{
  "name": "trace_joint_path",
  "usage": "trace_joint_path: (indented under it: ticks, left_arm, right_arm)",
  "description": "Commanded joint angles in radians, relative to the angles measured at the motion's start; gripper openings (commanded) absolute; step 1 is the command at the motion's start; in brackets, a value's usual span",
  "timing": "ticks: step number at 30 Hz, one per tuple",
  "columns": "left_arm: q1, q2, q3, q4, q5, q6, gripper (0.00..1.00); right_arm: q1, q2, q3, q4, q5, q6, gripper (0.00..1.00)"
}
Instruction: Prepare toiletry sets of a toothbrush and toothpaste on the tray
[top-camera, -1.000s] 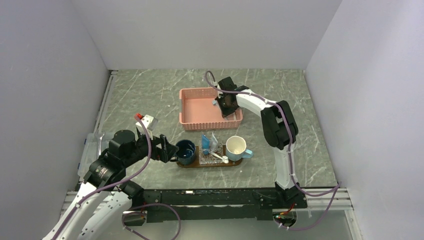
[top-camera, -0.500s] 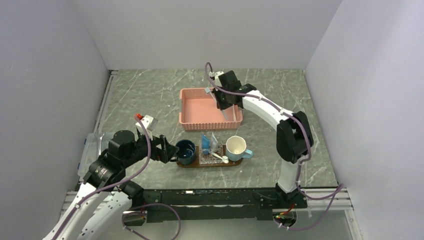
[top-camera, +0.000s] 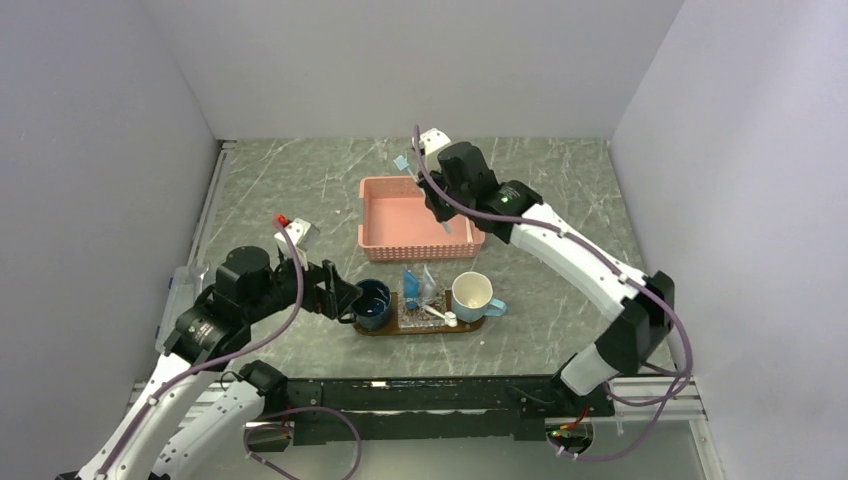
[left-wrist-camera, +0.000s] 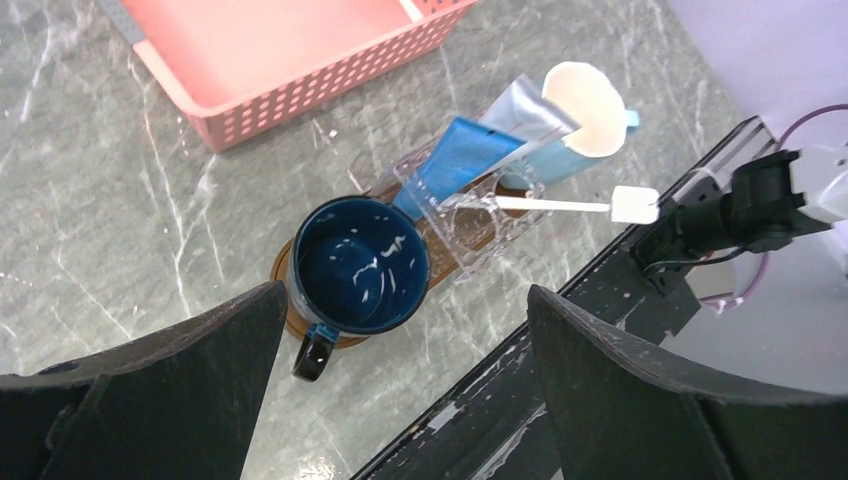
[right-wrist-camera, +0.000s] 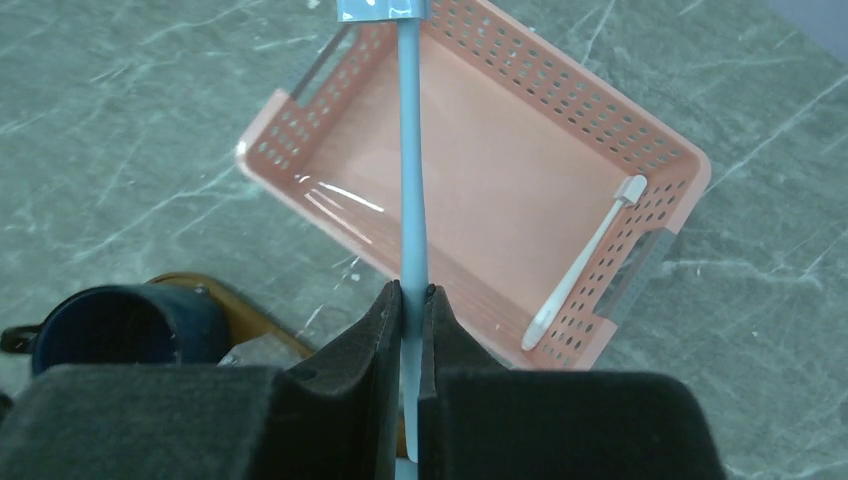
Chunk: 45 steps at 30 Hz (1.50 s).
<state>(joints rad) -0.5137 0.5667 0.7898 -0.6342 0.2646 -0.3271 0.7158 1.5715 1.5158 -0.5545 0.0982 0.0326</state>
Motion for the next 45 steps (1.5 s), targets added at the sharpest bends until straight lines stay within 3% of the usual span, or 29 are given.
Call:
trace_joint_path:
  ticks: [1,23,28,36,45]
  left_arm:
    - [0.004,0.045,0.125,-0.009,0.052,-0.002,0.96]
    - [0.004,0.109,0.419,-0.13,0.266,-0.208,0.99]
    - [0.004,0.12,0.452,-0.178,0.319,-0.262,0.98]
    - [0.004,0.074,0.371,-0.17,0.368,-0.318,0.95]
    - [0.004,0.068,0.351,-0.208,0.399,-0.3,0.88]
  right_arm:
    - [0.057,-0.1,-0.025,-0.058,0.078,0.0,0.0]
    - [0.526,-0.465,-0.177,-0.143,0.167,0.105,0.0]
    - [0.653,-0.458,-0.173,-0.147,0.253,0.123,0.0]
    - [0.799,-0.409,-0.158,-0.141,0.354,0.133,0.0]
    - [0.873,-0.356,-0.126,-0.146,0.426,0.116,0.0]
